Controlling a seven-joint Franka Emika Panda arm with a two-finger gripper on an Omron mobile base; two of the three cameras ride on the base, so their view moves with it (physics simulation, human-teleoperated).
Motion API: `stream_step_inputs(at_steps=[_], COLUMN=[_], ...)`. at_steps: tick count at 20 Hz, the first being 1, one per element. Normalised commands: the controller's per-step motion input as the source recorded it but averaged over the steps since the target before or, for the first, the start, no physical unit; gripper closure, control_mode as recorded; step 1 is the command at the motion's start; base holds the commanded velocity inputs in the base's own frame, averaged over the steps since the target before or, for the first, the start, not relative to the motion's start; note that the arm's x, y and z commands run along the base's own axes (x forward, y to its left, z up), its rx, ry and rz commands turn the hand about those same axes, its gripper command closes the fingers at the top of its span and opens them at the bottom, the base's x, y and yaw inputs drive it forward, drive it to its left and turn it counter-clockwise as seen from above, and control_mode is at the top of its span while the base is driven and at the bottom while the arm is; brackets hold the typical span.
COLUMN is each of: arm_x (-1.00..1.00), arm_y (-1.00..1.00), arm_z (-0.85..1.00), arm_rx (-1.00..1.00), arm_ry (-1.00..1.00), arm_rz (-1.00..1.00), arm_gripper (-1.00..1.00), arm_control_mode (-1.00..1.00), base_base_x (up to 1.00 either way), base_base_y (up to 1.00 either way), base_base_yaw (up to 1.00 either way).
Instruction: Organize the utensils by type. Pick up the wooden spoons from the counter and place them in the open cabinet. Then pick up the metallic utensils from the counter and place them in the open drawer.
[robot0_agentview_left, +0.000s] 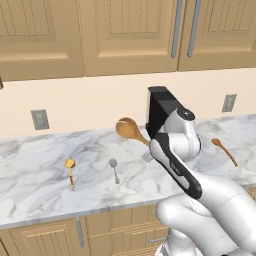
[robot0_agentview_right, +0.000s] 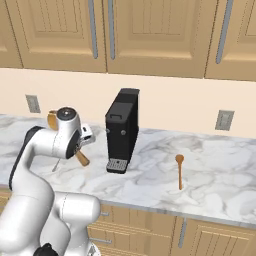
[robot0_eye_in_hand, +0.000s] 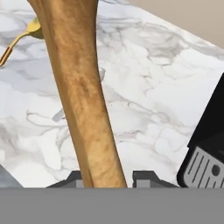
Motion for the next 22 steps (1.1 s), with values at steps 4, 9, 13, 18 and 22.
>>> stream_step_inputs(at_steps=[4,9,13,18,22], arm_x=[-0.13,-0.10,0.00,0.00,0.00], arm_y=[0.17,0.03,0.00,0.00,0.00], arm_z=[0.45,0.17,0.00,0.00,0.00], arm_rx=[-0.11,-0.07,0.00,0.00,0.00], arm_ry=[0.00,0.00,0.00,0.00,0.00], arm_rz=[0.09,0.00,0.00,0.00,0.00], arm_gripper=[1.00,1.00,1.00,1.00,1.00], arm_control_mode=[-1.00,-1.00,-1.00,1.00,1.00], base_base_x=[0.00,0.00,0.00,-0.14,-0.38], base_base_y=[0.00,0.00,0.00,0.00,0.00], base_base_yaw=[0.00,0.00,0.00,0.00,0.10])
